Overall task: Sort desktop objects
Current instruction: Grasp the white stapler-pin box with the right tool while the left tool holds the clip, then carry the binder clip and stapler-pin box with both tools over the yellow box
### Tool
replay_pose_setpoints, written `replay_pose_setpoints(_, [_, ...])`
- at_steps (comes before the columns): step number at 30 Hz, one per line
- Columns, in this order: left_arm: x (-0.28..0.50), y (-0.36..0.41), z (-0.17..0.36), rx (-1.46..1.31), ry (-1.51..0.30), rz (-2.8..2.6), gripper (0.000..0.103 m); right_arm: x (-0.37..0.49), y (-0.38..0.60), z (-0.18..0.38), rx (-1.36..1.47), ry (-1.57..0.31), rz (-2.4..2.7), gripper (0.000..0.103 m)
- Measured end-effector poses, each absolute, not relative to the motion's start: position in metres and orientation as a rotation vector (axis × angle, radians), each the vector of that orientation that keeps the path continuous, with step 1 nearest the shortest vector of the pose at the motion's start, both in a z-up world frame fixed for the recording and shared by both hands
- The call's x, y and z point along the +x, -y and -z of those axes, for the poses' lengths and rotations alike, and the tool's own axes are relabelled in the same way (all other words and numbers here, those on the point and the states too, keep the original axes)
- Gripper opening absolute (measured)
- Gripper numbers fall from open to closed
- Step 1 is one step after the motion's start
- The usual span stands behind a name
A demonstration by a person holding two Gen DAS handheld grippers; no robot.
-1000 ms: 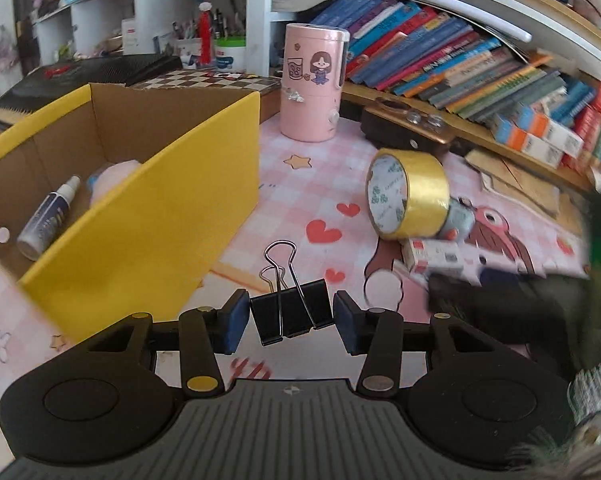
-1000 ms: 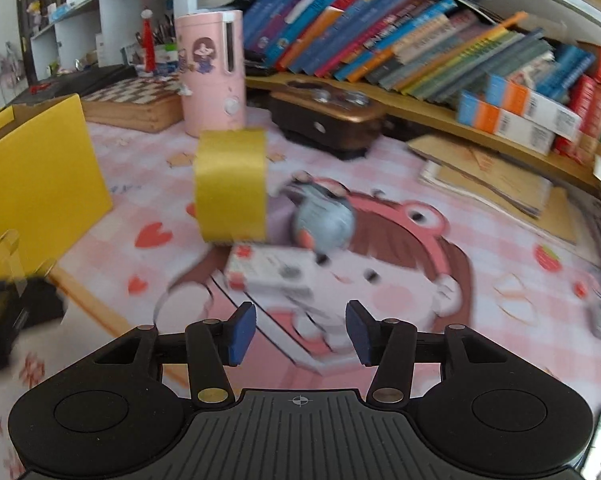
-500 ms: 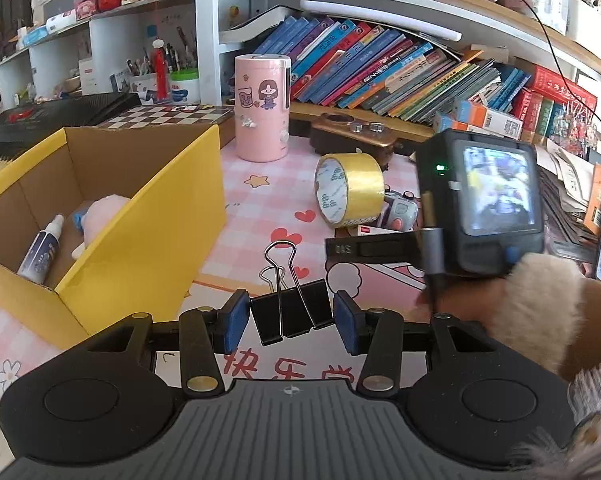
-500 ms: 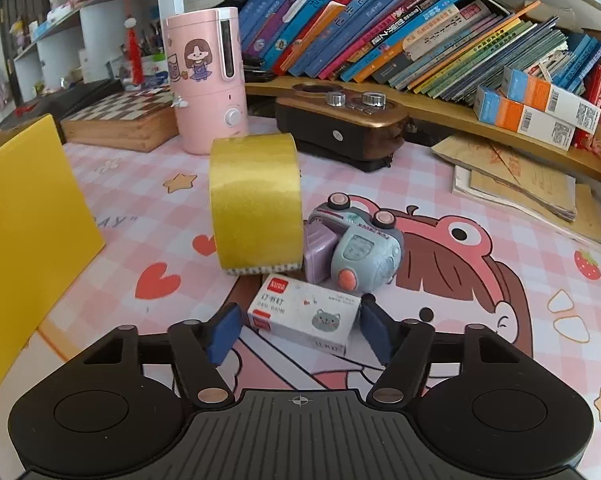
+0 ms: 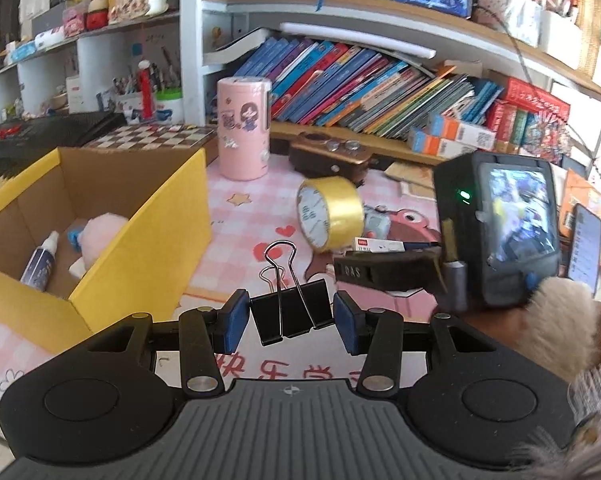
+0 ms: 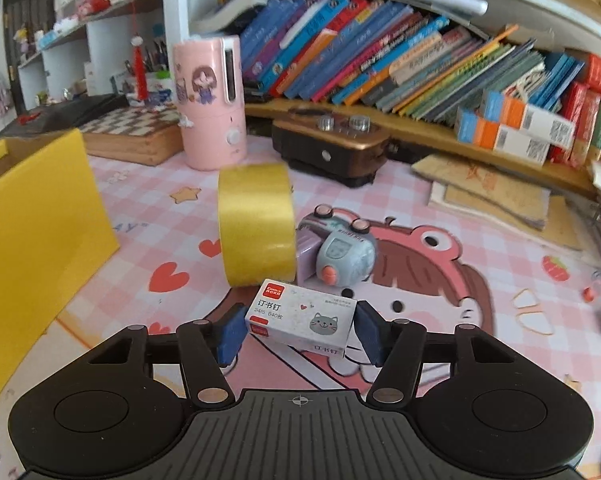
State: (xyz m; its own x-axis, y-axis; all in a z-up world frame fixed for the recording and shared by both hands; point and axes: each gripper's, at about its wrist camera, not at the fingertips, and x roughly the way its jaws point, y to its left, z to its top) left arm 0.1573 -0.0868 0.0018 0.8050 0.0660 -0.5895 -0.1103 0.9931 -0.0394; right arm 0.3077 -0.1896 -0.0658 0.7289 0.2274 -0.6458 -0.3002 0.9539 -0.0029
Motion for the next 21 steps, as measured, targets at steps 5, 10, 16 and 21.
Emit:
replay_pose_setpoints(5, [0.147, 0.087, -0.012, -0.079, -0.599, -0.060, 0.043, 0.284, 0.211, 0.045, -0.098, -0.680, -0.290, 0.059])
replay_pose_setpoints(10, [0.133, 0.080, -0.019, -0.098, -0.594, -0.059, 0.044, 0.254, 0.231, 0.024, -0.068, -0.691, -0.305, 0.059])
replay_pose_setpoints(16, [0.115, 0.072, -0.034, -0.097, -0.570, -0.036, 0.044, 0.216, 0.248, -0.003, -0.048, -0.673, -0.340, 0.059])
replay_pose_setpoints(21, [0.104, 0.062, -0.043, -0.106, -0.563, -0.030, 0.044, 0.192, 0.257, -0.014, -0.029, -0.713, -0.340, 0.059])
